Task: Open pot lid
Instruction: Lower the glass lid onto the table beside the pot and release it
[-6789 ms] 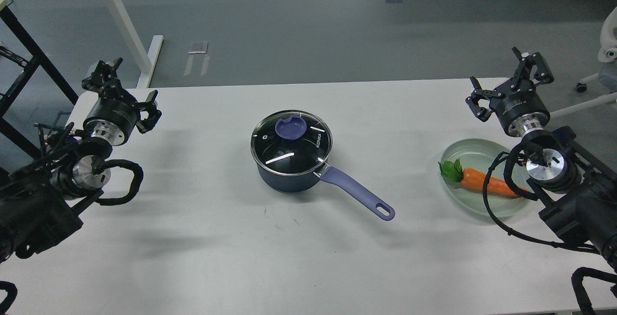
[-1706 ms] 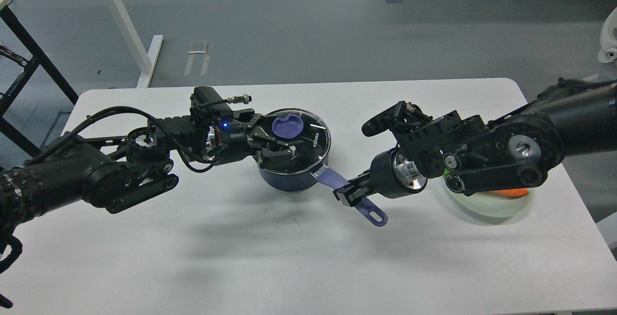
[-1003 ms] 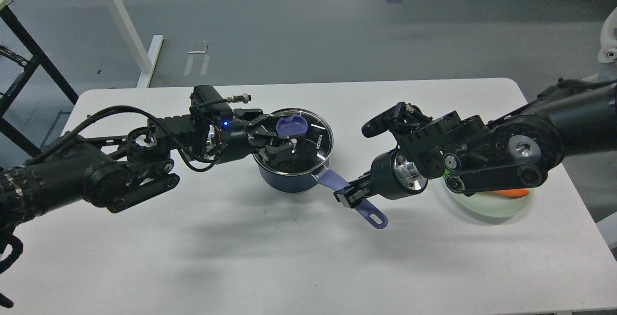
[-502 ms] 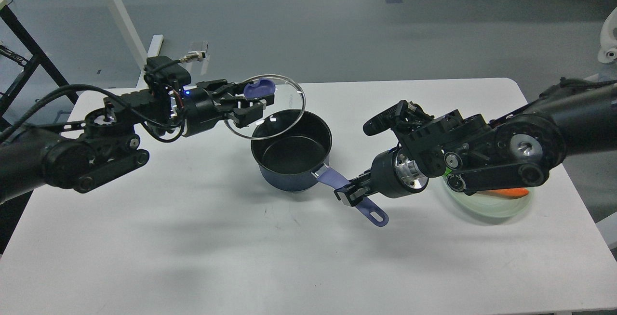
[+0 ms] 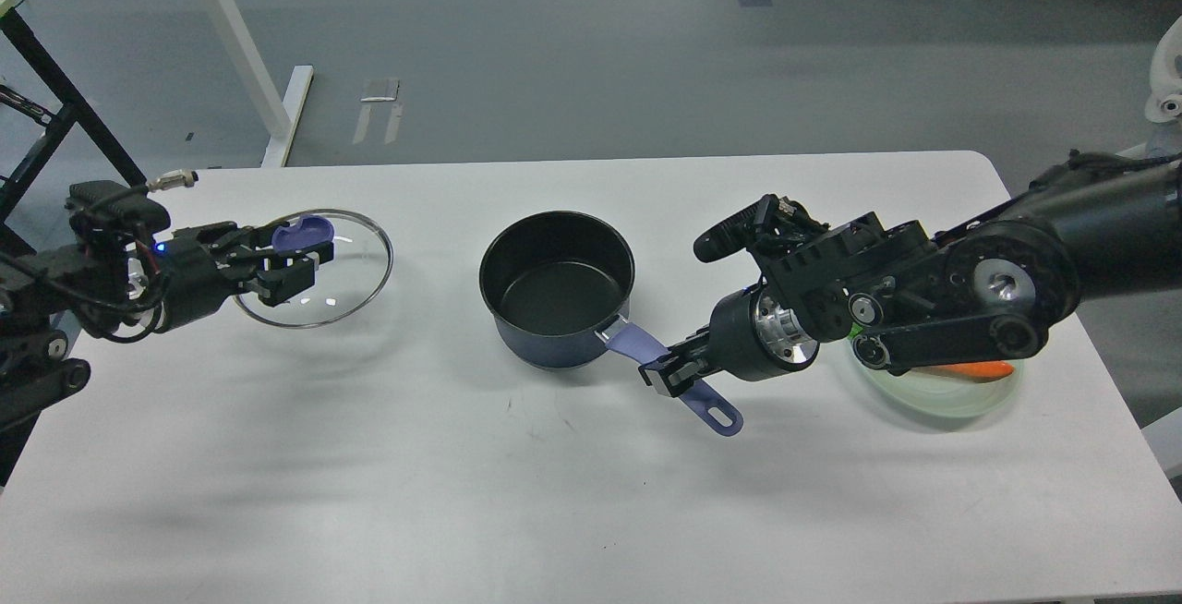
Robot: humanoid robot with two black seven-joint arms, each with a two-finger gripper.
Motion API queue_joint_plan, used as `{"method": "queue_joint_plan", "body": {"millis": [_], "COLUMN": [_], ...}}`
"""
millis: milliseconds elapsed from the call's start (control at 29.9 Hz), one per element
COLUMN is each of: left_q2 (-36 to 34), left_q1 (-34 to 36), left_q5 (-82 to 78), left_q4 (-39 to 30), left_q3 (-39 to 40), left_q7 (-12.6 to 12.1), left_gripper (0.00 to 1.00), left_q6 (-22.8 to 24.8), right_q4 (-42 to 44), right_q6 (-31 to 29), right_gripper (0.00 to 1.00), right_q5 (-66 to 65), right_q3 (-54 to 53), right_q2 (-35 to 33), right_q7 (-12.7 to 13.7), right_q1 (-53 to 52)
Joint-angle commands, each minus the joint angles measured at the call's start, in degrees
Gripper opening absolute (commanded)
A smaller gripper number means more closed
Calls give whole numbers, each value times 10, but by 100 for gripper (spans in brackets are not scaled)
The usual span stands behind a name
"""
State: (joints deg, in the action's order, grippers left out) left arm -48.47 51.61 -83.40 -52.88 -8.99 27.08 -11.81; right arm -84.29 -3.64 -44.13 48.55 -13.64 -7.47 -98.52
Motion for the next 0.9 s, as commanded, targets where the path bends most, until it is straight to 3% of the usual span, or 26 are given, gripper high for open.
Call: {"method": "queue_joint_plan", "body": {"millis": [0,401,736,870], "left_q2": [7,18,18,17], "left_q1": [-22,-61,-63,-63], "left_q5": [4,7,8,10], "left_q4": [44,91,92,92], "left_q3": [-1,-1,-1,0], "left_q7": [9,9,9,9], "left_gripper": [48,50,62,77], "left_q6": [-1,-10,-9,-10], "right_q4": [-1,1,1,0], "right_q6": [-1,-2,-4,-4], "right_gripper": [22,22,22,22], "right_q5": [0,-2,-2,-1], "right_q3": [4,4,3,2], "right_q2": [-3,-6,-6,-6], "right_q7": [0,0,0,0], "right_q1": [0,8,7,7]}}
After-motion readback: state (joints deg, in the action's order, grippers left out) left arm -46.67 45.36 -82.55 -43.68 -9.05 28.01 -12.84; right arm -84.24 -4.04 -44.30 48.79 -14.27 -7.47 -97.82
